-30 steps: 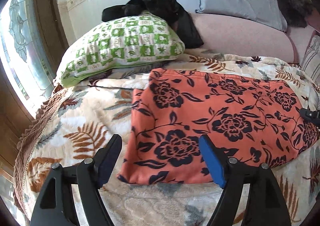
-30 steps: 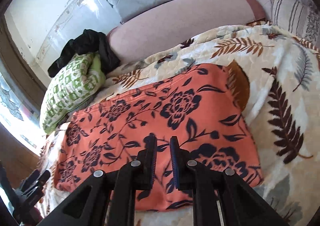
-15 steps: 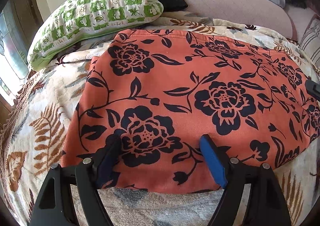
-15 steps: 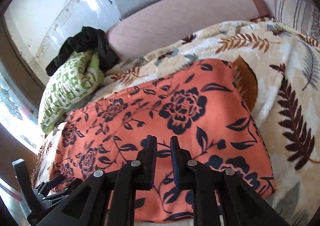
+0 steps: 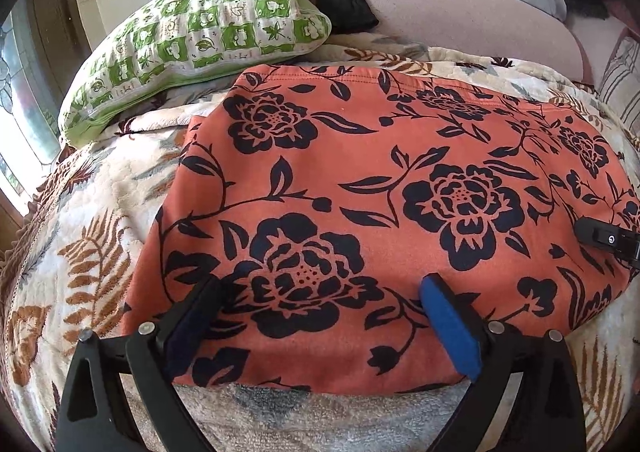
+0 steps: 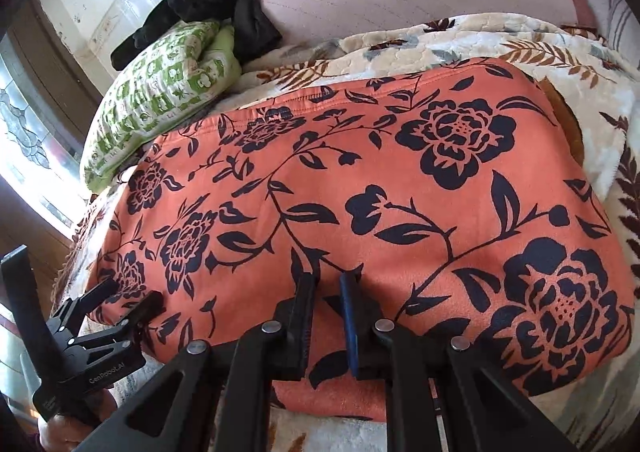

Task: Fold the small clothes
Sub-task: 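Grasp the edge of the folded dress with both tools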

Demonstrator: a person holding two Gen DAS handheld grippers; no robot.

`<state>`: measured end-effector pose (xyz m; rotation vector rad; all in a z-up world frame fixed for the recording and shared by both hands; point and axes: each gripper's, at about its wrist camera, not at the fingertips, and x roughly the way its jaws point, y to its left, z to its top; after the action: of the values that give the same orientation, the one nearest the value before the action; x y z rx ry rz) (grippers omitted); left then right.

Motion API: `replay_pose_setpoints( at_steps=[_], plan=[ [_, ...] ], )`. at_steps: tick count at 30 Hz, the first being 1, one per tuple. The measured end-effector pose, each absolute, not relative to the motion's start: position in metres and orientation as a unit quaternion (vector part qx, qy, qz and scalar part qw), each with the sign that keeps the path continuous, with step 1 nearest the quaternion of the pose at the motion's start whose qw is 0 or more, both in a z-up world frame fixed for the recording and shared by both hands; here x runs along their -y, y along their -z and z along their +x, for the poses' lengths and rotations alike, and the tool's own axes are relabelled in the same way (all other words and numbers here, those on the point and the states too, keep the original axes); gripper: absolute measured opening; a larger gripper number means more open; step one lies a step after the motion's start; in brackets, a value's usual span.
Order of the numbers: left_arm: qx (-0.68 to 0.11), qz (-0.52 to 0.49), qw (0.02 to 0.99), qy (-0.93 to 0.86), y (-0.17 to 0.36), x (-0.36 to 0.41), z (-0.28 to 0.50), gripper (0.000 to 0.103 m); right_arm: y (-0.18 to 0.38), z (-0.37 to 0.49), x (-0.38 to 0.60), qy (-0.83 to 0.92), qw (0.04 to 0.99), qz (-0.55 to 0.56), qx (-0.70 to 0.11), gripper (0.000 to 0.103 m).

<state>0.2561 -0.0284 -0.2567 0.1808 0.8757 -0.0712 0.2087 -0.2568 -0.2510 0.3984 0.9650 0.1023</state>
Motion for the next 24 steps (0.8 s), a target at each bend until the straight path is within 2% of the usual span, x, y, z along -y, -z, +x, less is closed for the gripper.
replay_pose_setpoints(
  at_steps=[9,17,24],
  plan=[
    [-0.407,0.08,0.909,0.026,0.247,0.019,0.251,0.102,0.251,0.198,0.247,-0.031,0.881,0.157,-0.446,0.017],
    [-0.341,0.054,0.936,-0.069,0.216,-0.051,0.242,0.102,0.245,0.197,0.247,-0.03,0.876,0.171,-0.45,0.017],
    [-0.356,0.036,0.929,-0.095,0.226,-0.081,0.249,0.102,0.222,0.189,0.218,-0.075,0.904,0.147,-0.396,0.017]
  ],
)
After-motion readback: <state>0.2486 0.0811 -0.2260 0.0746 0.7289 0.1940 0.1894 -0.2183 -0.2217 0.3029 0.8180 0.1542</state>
